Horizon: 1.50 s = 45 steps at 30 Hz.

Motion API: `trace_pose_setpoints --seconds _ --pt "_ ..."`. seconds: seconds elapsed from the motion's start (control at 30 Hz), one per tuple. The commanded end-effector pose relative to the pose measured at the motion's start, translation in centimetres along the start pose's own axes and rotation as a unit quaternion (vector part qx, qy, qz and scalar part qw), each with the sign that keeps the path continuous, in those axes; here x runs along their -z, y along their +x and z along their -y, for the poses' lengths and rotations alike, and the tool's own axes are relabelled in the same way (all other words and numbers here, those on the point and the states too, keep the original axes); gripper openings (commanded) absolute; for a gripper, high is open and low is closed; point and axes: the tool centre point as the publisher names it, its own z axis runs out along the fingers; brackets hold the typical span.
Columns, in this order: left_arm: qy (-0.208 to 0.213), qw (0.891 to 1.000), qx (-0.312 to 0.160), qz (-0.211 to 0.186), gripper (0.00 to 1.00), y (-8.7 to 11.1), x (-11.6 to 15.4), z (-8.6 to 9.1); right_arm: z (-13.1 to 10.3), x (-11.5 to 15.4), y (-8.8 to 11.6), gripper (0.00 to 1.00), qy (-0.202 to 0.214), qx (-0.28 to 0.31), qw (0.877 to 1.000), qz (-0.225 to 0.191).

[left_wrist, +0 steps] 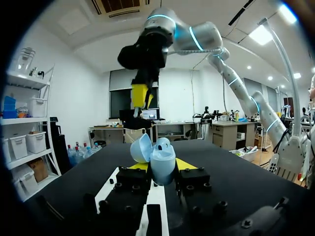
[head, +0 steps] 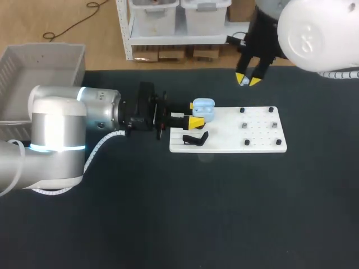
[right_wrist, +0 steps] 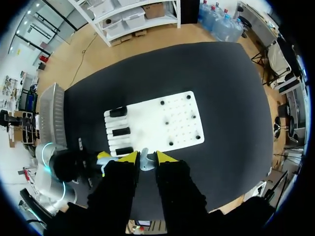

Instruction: Pick up each earbud case from the left stands, insert the matching earbuds, close the lid, and place the case in the box.

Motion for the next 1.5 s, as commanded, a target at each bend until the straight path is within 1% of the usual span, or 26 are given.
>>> trace_pose_setpoints --seconds 0.03,0.17,0.27,0.43,0.57,0.6,0.67,0.8,1.3,1.5 --pt "-0.001 1.000 0.000 0.000 0.00 0.0 0.0 0.1 -1.1 1.7 1.9 0.00 0.000 0.013 1.000 0.004" --pt "-0.001 1.000 0.000 0.000 0.00 0.0 0.0 0.1 -2.6 1.8 3.0 0.00 0.004 0.041 0.999 -0.009" --pt "-0.001 1.000 0.000 0.000 0.00 0.0 0.0 0.1 -3.7 1.5 4.0 0.00 0.006 0.065 0.997 -0.030" --pt "-0.001 1.000 0.000 0.000 0.00 0.0 0.0 0.1 -5.3 0.7 4.9 0.00 0.012 0.098 0.993 -0.058" --pt "-0.001 1.000 0.000 0.000 0.00 0.0 0.0 0.1 -6.2 0.1 5.4 0.00 0.010 0.119 0.991 -0.065" --pt "-0.001 1.000 0.000 0.000 0.00 0.0 0.0 0.1 -6.3 -0.1 5.4 0.00 0.009 0.124 0.990 -0.060" --pt "-0.001 1.000 0.000 0.000 0.00 0.0 0.0 0.1 -6.5 -0.5 5.4 0.00 0.007 0.131 0.990 -0.060" --pt "-0.001 1.000 0.000 0.000 0.00 0.0 0.0 0.1 -6.2 -1.3 5.4 0.00 0.007 0.143 0.989 -0.040" --pt "-0.001 1.000 0.000 0.000 0.00 0.0 0.0 0.1 -6.2 -1.3 5.4 0.00 0.007 0.143 0.989 -0.040" --pt "-0.001 1.000 0.000 0.000 0.00 0.0 0.0 0.1 -6.9 -1.3 5.6 0.00 0.019 0.188 0.980 -0.055"
